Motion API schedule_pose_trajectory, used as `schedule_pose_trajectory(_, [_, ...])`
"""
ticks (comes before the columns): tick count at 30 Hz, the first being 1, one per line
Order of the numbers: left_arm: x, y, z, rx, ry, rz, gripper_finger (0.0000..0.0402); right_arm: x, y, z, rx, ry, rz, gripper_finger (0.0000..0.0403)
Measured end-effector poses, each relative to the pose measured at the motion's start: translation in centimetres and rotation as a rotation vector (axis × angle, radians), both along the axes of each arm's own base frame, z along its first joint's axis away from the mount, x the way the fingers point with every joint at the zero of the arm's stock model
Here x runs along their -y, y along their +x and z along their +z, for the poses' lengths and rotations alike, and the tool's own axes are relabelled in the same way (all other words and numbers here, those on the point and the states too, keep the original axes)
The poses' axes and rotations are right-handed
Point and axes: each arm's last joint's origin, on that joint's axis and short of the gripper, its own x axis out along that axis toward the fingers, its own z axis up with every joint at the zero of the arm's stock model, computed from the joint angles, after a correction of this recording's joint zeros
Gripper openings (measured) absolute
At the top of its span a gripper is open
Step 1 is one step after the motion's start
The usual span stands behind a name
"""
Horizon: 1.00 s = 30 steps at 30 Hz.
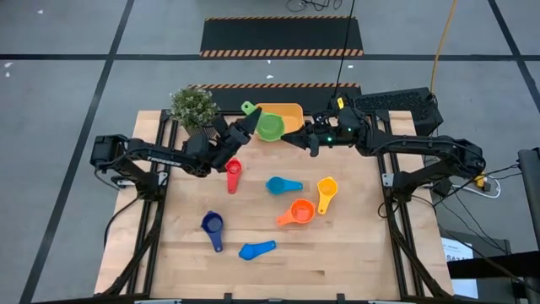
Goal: Nest measuring cups in basket
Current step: Stack the green measuring cup on top of the orange measuring cup
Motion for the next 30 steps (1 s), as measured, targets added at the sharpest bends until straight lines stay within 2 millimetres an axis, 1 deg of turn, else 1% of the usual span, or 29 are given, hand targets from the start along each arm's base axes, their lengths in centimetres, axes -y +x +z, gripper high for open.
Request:
schedule_pose_trajectory(5, [0.2, 0.1, 0.1, -0.018, 0.049, -0.025, 0.0025, 0.2, -0.1, 0.0, -0.001, 0.022, 0.019, 0.0002])
schedule_pose_trajectory(8, [0.5, 0.1, 0.0, -0.025, 0.058, -0.036, 0.0043, 0.1, -0.3, 0.2, 0.001, 0.022, 0.032, 0.0001])
schedule_pose_trajectory(11, [0.5, 0.2, 0.0, -0.026, 0.050, -0.044, 0.0085, 0.1, -0.3, 0.2, 0.003, 0.032, 0.037, 0.0001])
schedule_pose_trajectory(16, [0.5, 0.2, -0.1, -0.032, 0.036, -0.057, 0.0174, 0.0, -0.5, 0.4, 0.003, 0.040, 0.049, 0.0001])
schedule_pose_trajectory(20, [0.5, 0.3, -0.2, -0.049, 0.052, -0.049, 0.0224, 0.1, -0.7, 0.5, 0.005, 0.049, 0.067, 0.0000])
schedule_pose_trajectory(24, [0.5, 0.3, -0.2, -0.060, 0.056, -0.049, 0.0241, 0.3, -0.9, 0.6, 0.007, 0.069, 0.082, 0.0000])
schedule_pose_trajectory(30, [0.5, 0.8, -1.0, -0.124, 0.014, -0.078, 0.0244, 0.1, -0.9, 0.6, 0.001, 0.081, 0.125, 0.0000])
